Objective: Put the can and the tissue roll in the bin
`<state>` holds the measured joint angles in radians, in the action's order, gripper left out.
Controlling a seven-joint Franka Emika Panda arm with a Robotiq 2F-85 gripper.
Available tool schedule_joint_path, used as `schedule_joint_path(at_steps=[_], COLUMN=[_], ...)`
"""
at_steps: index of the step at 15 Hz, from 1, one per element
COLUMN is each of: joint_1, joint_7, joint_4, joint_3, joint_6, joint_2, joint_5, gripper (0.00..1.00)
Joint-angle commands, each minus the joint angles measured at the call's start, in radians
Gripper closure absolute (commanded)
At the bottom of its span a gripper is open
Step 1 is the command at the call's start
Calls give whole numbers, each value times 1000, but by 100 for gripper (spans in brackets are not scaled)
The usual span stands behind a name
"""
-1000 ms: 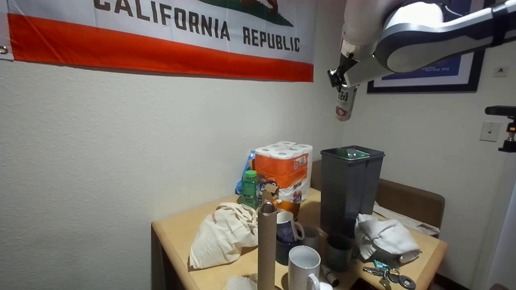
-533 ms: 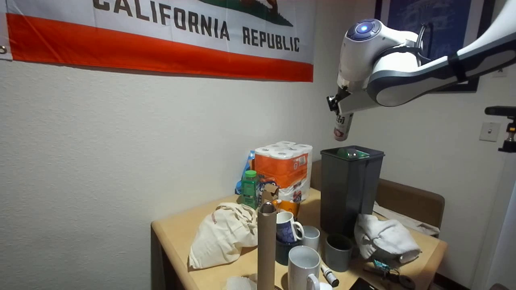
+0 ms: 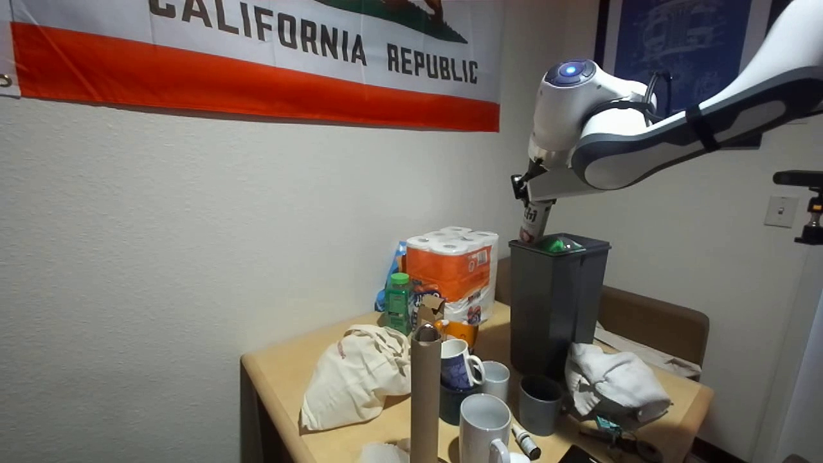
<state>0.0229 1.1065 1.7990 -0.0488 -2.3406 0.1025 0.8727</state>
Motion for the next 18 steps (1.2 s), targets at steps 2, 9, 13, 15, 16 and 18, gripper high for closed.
schedule_joint_path(at_steps=[2, 9, 13, 15, 16, 18], joint_1=[1, 2, -5, -13, -17, -33], joint_7=[-14, -13, -20, -23, -30, -45], joint_4=[11, 22, 13, 6, 5, 1], joint_3=[-6, -23, -24, -20, -17, -6], joint_6=[3, -1, 17, 30, 36, 48], joint_2=[9, 46, 59, 57, 53, 36], joint_5=[-80, -106, -109, -106, -110, -115], gripper=[63, 63, 5, 0, 0, 0])
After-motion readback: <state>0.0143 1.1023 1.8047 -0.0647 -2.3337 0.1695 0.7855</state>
